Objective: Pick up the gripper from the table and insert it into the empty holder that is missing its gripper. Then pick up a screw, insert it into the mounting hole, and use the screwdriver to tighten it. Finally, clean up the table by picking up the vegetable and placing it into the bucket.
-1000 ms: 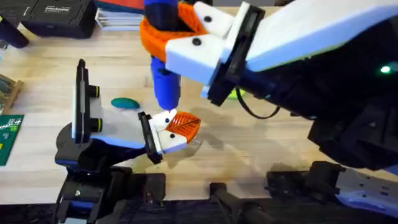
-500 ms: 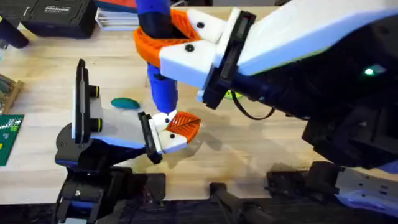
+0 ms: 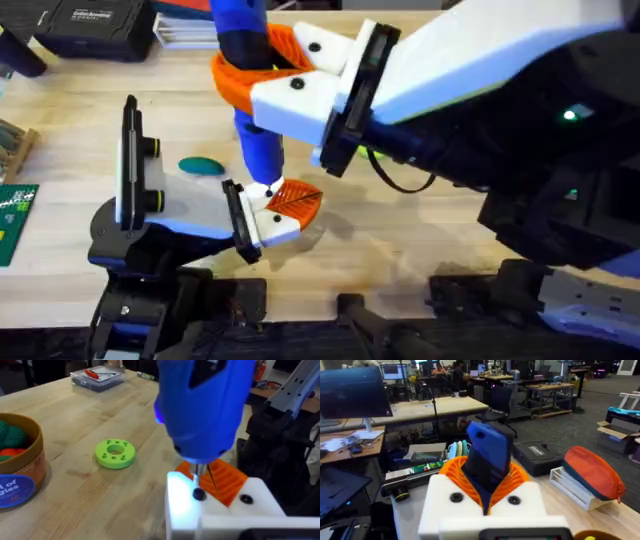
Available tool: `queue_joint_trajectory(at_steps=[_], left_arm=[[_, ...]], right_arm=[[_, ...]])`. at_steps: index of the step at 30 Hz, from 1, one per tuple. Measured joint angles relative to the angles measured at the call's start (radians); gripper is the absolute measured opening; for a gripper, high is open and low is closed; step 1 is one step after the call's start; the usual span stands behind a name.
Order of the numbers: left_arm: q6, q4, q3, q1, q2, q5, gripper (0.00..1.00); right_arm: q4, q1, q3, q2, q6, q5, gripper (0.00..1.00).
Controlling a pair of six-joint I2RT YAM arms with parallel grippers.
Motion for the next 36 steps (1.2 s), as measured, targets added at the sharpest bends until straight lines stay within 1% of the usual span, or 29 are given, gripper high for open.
queue_joint_trajectory(at_steps=[36], left_arm=[[0.0,0.0,0.0,0.0,0.0,0.0,0.014]], right_arm=[[0.0,0.002,0.0,0.013,0.026,0.0,0.021]])
